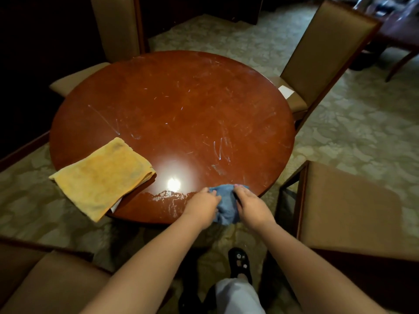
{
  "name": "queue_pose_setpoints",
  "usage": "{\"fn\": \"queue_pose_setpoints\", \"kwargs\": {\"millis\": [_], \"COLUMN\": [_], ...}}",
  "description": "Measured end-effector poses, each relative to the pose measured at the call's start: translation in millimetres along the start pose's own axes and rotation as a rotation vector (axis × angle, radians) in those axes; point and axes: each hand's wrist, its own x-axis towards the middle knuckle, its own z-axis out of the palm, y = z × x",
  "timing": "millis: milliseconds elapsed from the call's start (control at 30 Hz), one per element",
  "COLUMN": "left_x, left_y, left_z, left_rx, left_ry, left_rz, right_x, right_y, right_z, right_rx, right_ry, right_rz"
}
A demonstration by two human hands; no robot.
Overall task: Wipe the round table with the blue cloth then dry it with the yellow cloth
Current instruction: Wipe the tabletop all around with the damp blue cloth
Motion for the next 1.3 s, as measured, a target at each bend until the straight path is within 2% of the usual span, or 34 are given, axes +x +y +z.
{"fn": "queue_pose_setpoints", "kwargs": {"millis": [167, 267, 400, 500, 600, 800, 933, 1067, 1167, 1200, 1300], "left_x": [-11, -1, 17, 11, 9, 47, 44, 39, 58, 66, 76], "left_y": [11, 13, 18, 23, 23, 22, 34, 41, 42, 43, 49], "left_z": [17, 13, -1, 5, 9, -8, -6, 3, -9, -14, -20], "left_rx": [0.123, 0.106, 0.109, 0.151, 0.158, 0.135, 0.233, 0.25, 0.168, 0.147, 0.172], "left_ry": [0.007, 0.049, 0.059, 0.024, -0.028, -0.053, -0.076, -0.067, -0.117, -0.133, -0.147], "left_rz": [0.093, 0.086, 0.079, 0.106, 0.136, 0.128, 0.127, 0.18, 0.162, 0.155, 0.136], "right_x": [-36, -17, 9, -6, -20, 16, 6, -18, 4, 14, 25], "right_y": [7, 16, 16, 13, 21, 39, 37, 40, 50, 53, 58], "right_z": [13, 2, -9, 0, 8, -9, -4, 9, -6, -15, -22], "right_rx": [0.047, 0.007, -0.009, -0.022, -0.053, -0.14, -0.186, -0.231, -0.271, -0.272, -0.262], "right_ry": [0.059, 0.041, 0.062, 0.103, 0.123, 0.114, 0.131, 0.009, 0.12, 0.085, 0.119], "right_rz": [-0.01, -0.029, 0.041, 0.08, 0.017, -0.035, 0.046, 0.05, 0.032, 0.043, 0.068]}}
